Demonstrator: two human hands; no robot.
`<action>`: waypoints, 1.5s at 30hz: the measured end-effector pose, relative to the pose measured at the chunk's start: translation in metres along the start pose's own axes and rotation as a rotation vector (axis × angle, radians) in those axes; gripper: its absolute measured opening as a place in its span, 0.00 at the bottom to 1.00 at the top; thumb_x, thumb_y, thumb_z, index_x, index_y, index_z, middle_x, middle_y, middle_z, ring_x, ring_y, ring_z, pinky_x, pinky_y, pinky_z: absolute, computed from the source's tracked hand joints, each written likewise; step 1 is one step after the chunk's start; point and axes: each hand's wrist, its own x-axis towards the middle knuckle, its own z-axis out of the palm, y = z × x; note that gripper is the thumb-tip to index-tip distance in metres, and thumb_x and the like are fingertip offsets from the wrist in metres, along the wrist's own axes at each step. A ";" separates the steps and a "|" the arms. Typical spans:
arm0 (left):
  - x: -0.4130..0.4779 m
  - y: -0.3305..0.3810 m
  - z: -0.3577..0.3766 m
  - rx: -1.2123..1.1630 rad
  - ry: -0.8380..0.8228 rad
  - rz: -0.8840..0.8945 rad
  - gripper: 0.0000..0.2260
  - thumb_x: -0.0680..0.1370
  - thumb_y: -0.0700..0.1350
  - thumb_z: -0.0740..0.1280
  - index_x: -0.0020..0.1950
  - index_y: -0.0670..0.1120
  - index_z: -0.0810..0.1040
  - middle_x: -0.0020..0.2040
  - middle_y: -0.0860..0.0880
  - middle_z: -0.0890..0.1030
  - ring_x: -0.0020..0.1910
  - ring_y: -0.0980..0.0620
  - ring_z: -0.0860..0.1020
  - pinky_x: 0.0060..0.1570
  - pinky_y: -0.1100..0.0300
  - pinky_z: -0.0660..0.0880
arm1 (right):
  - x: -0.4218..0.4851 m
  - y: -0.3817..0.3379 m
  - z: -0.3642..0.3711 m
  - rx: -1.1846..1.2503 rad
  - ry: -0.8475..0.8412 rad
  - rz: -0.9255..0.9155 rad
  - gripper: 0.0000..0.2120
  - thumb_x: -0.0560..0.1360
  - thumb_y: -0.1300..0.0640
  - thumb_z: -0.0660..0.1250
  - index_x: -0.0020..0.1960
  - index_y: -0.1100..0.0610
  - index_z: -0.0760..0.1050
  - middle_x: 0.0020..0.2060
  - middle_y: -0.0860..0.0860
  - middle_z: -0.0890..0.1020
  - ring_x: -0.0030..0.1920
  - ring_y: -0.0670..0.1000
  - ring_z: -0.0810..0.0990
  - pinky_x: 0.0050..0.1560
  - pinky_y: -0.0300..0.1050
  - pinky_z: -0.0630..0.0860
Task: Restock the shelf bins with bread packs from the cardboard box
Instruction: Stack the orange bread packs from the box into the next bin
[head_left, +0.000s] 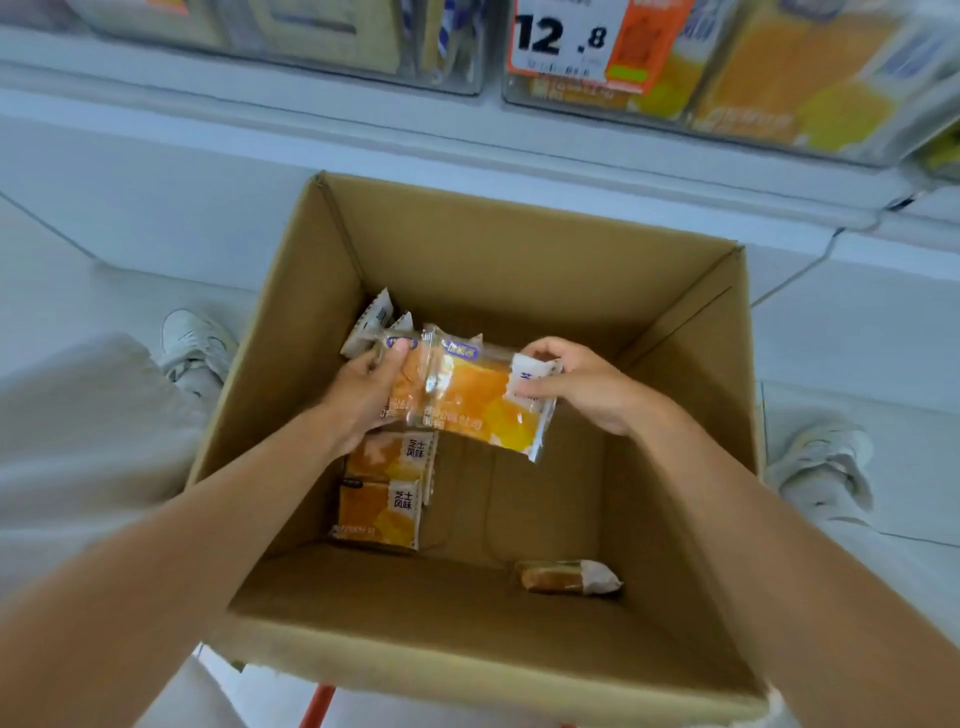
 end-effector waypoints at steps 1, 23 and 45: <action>-0.007 0.009 0.006 -0.003 -0.078 0.005 0.19 0.80 0.62 0.59 0.59 0.51 0.78 0.51 0.47 0.85 0.51 0.49 0.83 0.57 0.50 0.78 | -0.004 -0.010 -0.002 0.091 0.048 -0.009 0.17 0.70 0.65 0.74 0.53 0.54 0.73 0.50 0.54 0.81 0.51 0.53 0.81 0.53 0.51 0.77; -0.139 0.232 0.117 0.442 -0.270 0.794 0.22 0.81 0.62 0.55 0.52 0.45 0.76 0.46 0.46 0.79 0.47 0.45 0.78 0.55 0.50 0.76 | -0.153 -0.170 -0.106 0.334 0.455 -0.336 0.25 0.67 0.53 0.77 0.62 0.58 0.78 0.48 0.53 0.86 0.49 0.52 0.85 0.51 0.49 0.81; -0.019 0.333 0.129 1.324 0.557 1.596 0.28 0.83 0.61 0.45 0.81 0.55 0.45 0.81 0.50 0.45 0.80 0.50 0.44 0.76 0.43 0.40 | -0.029 -0.262 -0.241 -0.419 1.297 -0.642 0.47 0.65 0.43 0.77 0.73 0.61 0.58 0.70 0.58 0.61 0.72 0.57 0.59 0.72 0.48 0.59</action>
